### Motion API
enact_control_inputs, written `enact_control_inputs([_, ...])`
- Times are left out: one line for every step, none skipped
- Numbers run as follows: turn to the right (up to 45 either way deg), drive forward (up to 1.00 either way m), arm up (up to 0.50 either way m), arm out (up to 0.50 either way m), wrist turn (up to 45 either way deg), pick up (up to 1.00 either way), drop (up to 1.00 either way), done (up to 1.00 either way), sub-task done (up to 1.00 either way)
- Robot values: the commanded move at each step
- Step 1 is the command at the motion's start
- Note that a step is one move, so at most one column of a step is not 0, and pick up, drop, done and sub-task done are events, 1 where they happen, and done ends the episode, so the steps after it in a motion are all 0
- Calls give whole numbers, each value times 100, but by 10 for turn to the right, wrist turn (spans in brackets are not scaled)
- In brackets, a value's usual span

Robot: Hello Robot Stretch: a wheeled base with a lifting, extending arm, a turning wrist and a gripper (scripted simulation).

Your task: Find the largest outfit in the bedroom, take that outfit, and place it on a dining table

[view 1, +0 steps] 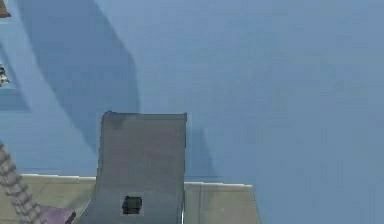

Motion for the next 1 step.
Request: enact_control_inputs([-450, 0, 0, 0, 0, 0, 0, 0, 0])
